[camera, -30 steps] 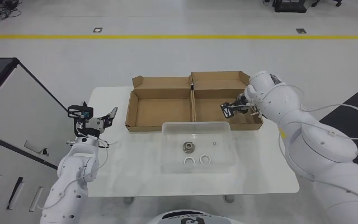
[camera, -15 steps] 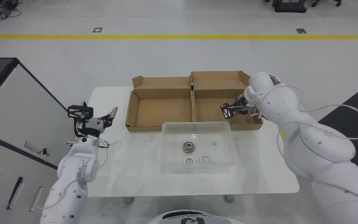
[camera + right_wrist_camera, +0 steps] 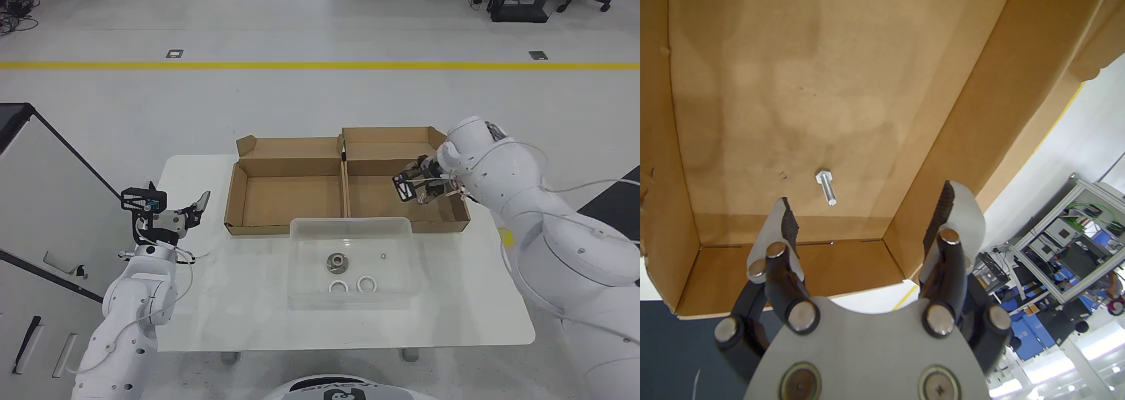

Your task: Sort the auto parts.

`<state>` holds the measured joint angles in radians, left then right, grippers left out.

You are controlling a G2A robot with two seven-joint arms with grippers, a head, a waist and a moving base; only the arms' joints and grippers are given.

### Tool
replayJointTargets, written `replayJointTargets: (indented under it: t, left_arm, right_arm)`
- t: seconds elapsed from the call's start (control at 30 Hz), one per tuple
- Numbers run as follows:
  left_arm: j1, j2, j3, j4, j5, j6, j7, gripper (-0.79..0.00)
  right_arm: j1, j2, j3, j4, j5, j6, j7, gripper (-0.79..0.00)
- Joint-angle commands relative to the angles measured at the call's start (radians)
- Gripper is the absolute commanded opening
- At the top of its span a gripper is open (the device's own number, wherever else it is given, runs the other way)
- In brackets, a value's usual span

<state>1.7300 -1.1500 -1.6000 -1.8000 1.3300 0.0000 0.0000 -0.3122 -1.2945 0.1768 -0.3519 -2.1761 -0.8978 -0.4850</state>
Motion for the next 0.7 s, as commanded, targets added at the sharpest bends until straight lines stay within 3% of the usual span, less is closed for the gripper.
replayJointTargets:
  t: [0.0, 0.23, 0.43, 0.67]
  left_arm:
    - [0.000, 0.000, 0.000, 0.000, 0.000, 0.000, 0.000, 0.000]
    - [0.000, 0.000, 0.000, 0.000, 0.000, 0.000, 0.000, 0.000]
    - [0.000, 0.000, 0.000, 0.000, 0.000, 0.000, 0.000, 0.000]
    - [0.000, 0.000, 0.000, 0.000, 0.000, 0.000, 0.000, 0.000]
  right_arm:
    - [0.008, 0.005, 0.001, -0.011, -0.002, 0.002, -0.012, 0.000]
    - [0.033, 0.040, -0.001, -0.081, -0.026, 0.001, -0.077, 0.000]
    - [0.060, 0.094, 0.005, -0.195, -0.041, -0.036, -0.151, 0.000]
    - [0.067, 0.183, 0.043, -0.400, -0.037, -0.115, -0.097, 0.000]
